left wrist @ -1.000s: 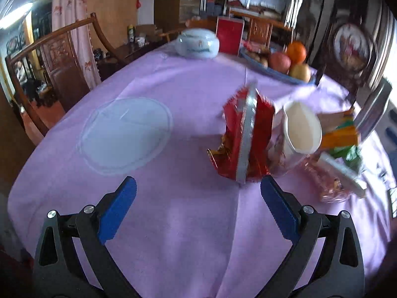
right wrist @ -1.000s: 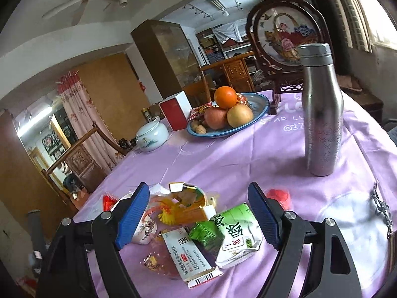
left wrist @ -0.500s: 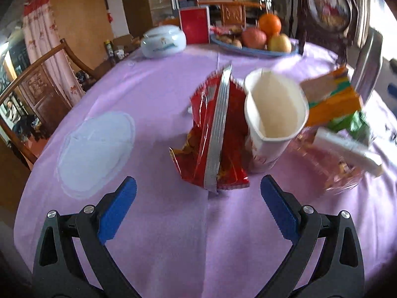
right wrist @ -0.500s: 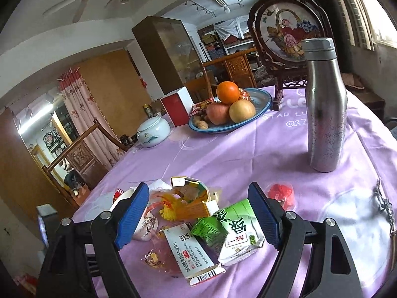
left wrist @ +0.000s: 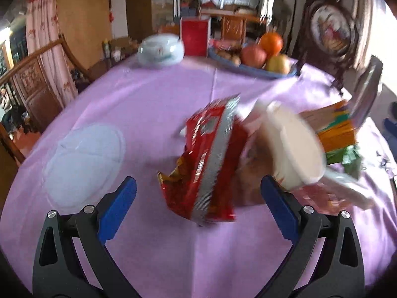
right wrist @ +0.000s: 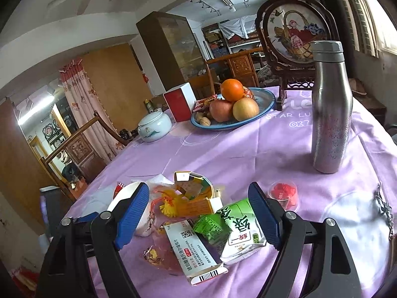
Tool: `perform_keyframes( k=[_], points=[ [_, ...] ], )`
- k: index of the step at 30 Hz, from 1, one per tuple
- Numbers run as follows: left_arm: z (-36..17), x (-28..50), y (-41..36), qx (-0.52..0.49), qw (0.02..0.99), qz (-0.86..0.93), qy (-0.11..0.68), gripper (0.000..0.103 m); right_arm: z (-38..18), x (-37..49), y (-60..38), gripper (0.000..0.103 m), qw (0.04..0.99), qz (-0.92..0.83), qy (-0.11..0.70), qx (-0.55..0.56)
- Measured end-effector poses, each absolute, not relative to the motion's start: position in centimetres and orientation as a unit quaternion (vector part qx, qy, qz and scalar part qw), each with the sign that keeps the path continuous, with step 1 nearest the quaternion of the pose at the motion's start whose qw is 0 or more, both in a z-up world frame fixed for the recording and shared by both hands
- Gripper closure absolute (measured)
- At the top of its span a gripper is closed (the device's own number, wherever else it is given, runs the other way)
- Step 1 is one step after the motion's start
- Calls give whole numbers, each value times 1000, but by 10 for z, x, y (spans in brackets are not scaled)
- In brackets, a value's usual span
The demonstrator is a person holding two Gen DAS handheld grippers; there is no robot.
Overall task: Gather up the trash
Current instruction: 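Grasp the white paper cup with the left tool while the right tool grasps a small carton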
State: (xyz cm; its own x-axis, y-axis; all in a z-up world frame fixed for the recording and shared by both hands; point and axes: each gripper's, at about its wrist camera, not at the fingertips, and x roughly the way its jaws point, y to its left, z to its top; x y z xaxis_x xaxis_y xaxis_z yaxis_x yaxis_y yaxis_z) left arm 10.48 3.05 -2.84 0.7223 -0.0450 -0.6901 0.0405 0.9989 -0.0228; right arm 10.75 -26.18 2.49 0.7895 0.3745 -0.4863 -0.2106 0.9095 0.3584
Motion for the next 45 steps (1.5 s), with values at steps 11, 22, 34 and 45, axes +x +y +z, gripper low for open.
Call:
perform_keyframes(
  k=[11, 22, 34, 45],
  points=[
    [-18, 88, -34, 61, 929, -116, 346, 6, 28, 104, -264, 22, 934, 165, 279, 152],
    [-26, 148, -37, -1, 925, -89, 368, 6, 26, 107, -265, 22, 932, 163, 285, 153],
    [-33, 148, -12, -51, 921, -108, 371, 51, 12, 120, -267, 31, 903, 193, 340, 178],
    [-25, 142, 4, -106, 913, -140, 367, 51, -2, 134, -288, 48, 885, 190, 359, 227]
  ],
)
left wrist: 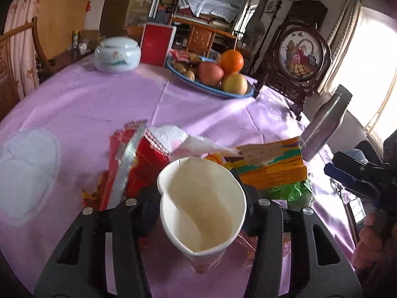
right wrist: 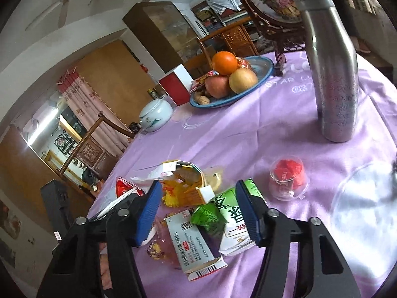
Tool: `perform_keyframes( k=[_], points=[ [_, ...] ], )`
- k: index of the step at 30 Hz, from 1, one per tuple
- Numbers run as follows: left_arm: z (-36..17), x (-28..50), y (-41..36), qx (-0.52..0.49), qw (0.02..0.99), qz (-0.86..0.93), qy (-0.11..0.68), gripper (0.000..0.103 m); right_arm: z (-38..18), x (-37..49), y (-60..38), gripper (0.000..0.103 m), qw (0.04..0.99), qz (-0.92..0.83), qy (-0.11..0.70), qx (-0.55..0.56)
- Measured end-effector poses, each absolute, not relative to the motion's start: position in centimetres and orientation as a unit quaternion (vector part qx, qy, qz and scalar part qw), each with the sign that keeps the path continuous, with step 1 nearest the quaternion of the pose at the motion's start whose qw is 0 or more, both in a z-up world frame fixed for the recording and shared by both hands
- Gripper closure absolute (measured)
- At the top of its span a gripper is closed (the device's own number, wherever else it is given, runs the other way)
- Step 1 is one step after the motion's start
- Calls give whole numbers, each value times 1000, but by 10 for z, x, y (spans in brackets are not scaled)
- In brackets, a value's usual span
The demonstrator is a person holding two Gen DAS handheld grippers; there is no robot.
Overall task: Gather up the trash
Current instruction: 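Grasp the white paper cup with the left tool while the right tool grasps a small carton, then carry cup and carton to the red wastebasket and open both tools over it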
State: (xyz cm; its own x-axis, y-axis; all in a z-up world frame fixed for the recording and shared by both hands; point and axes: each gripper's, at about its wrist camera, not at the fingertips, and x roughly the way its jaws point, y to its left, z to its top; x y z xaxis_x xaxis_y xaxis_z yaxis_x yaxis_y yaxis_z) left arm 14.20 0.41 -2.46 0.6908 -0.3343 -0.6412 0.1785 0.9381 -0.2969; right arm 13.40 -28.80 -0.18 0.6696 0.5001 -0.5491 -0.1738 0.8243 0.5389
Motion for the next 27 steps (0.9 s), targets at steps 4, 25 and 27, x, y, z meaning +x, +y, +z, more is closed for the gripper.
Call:
perform_keyframes(
  k=[4, 25, 27],
  points=[
    [-32, 145, -5, -93, 904, -147, 389, 44, -8, 140, -283, 50, 882, 193, 366, 226],
    [-21, 134, 1, -94, 920, -139, 353, 58, 20, 134, -249, 89, 926, 217, 279, 133],
    [-18, 131, 6, -103, 921, -143, 348, 58, 18, 135, -251, 89, 923, 214, 288, 138]
  ],
)
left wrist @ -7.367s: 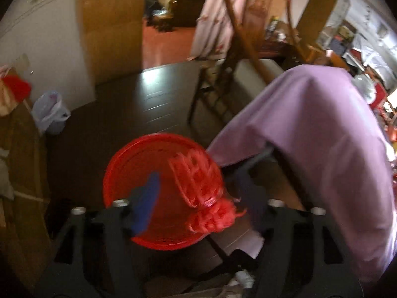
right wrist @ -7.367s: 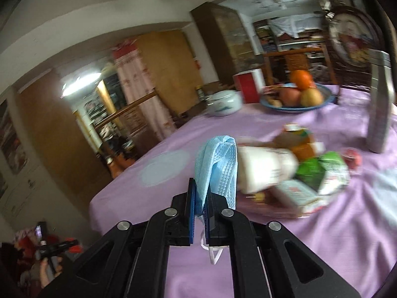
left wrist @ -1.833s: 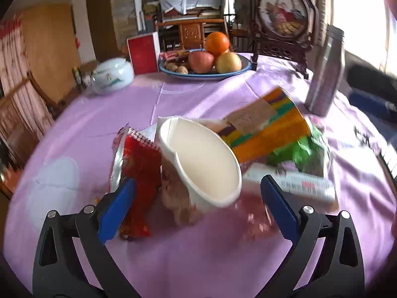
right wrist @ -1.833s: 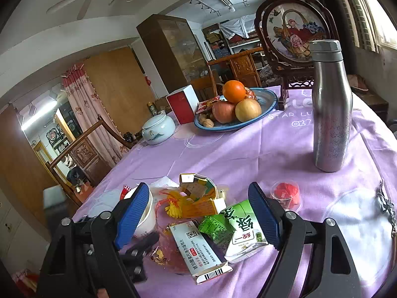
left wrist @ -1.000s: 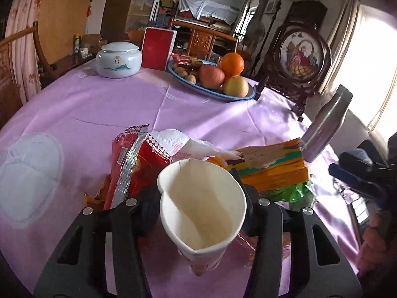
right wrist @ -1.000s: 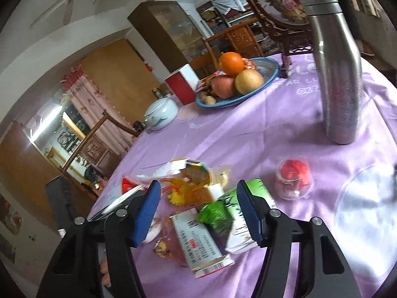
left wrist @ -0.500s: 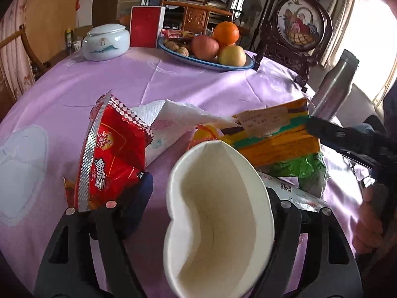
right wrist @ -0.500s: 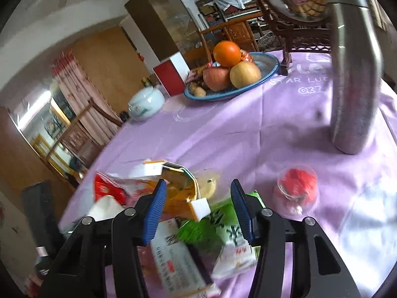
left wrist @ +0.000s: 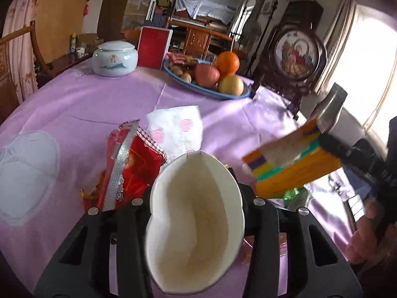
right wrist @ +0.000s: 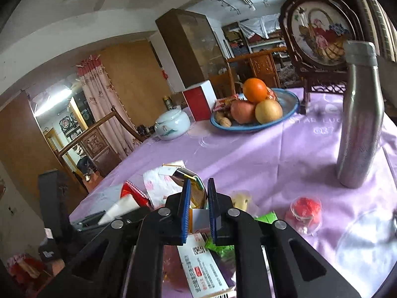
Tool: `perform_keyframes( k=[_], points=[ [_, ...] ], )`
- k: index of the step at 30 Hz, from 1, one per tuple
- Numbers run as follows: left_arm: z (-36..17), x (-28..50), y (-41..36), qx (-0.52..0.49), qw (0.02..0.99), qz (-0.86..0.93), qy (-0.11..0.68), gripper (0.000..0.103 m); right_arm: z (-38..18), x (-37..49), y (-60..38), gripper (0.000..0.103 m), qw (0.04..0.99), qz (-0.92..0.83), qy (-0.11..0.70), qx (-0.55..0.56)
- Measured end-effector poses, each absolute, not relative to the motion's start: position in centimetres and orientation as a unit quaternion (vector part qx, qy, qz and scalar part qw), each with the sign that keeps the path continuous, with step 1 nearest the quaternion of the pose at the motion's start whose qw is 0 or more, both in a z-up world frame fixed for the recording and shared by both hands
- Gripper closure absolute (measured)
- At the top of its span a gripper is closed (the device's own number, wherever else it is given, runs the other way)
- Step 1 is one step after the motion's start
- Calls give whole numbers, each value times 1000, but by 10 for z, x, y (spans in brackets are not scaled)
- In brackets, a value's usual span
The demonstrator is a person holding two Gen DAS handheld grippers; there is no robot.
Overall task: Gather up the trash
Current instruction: 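Carry cup and carton to the red wastebasket and open both tools over it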
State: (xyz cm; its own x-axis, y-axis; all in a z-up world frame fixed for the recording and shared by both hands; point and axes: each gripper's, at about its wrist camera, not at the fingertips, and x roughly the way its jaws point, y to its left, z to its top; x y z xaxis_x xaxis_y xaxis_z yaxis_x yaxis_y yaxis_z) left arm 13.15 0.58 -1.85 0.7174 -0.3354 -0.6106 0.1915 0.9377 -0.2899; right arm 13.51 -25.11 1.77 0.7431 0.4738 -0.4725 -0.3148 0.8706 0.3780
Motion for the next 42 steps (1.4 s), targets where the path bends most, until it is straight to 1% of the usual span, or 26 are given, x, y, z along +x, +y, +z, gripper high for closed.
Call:
perform_keyframes(
  k=[5, 10, 13, 17, 24, 31, 36, 42],
  points=[
    [-19, 132, 11, -113, 918, -140, 353, 58, 15, 135, -258, 89, 916, 213, 300, 159],
    [-14, 119, 14, -115, 926, -138, 334, 58, 22, 127, -263, 89, 918, 219, 285, 167],
    [-11, 104, 25, -138, 925, -143, 325, 58, 29, 121, -264, 89, 918, 231, 271, 173],
    [2, 85, 39, -155, 925, -141, 317, 58, 36, 113, -266, 89, 916, 247, 261, 178],
    [31, 39, 57, -130, 943, -102, 288, 59, 45, 95, -259, 89, 908, 286, 246, 184],
    [39, -7, 102, -153, 946, -53, 279, 59, 52, 72, -231, 89, 896, 336, 241, 161],
    [40, -49, 151, -181, 946, 1, 269, 59, 52, 59, -206, 89, 892, 355, 244, 140],
    [44, -98, 208, -187, 947, 66, 252, 59, 58, 45, -175, 89, 879, 382, 246, 141]
  ],
)
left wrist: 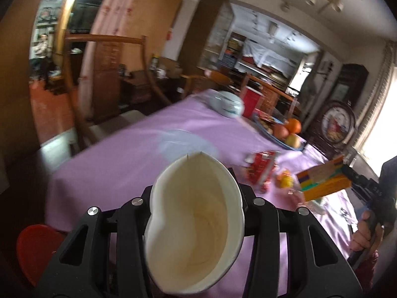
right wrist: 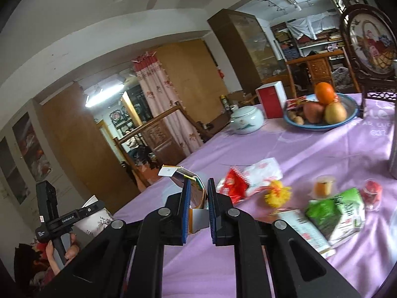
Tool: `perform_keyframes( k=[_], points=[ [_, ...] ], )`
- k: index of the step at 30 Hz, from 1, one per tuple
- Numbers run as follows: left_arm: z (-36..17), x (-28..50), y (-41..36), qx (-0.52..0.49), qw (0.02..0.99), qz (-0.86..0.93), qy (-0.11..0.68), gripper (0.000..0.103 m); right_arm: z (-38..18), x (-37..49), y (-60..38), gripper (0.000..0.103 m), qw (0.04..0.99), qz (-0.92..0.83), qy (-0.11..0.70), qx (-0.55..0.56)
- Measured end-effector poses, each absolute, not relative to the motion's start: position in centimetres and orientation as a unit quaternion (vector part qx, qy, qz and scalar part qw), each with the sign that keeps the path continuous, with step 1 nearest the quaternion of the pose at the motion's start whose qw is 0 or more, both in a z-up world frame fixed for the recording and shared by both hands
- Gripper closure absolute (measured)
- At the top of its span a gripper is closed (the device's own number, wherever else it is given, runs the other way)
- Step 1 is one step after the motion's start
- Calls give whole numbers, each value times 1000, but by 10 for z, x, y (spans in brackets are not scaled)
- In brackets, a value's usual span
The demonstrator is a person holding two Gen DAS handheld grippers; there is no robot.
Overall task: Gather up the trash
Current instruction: 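Carry cup and carton to the red wastebasket and open both tools over it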
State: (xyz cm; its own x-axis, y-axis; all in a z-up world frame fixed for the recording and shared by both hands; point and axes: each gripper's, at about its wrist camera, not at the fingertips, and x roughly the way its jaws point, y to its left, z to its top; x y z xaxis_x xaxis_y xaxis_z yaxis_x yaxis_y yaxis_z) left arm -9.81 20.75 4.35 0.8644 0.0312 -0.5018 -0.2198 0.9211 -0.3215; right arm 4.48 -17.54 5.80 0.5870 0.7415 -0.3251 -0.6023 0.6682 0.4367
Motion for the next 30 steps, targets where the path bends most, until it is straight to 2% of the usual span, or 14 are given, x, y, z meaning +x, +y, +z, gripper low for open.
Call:
perform_keyframes(
  k=[9, 21, 23, 26, 30],
  points=[
    [18, -181, 306, -232, 928, 170, 238, 59, 62, 26, -101, 89, 854, 430, 269, 114],
    [-93, -266, 420, -324, 857, 274, 294, 57, 59, -10, 16, 89, 813, 493, 304, 63],
    [-111, -272, 427, -338, 845, 281, 306, 42, 57, -17, 31, 89, 807, 500, 308, 53],
    [-128, -282, 434, -353, 832, 300, 304, 24, 54, -30, 60, 89, 796, 513, 319, 34],
    [-133, -298, 439, -347, 828, 328, 293, 14, 47, -44, 96, 89, 779, 532, 330, 16]
  ],
)
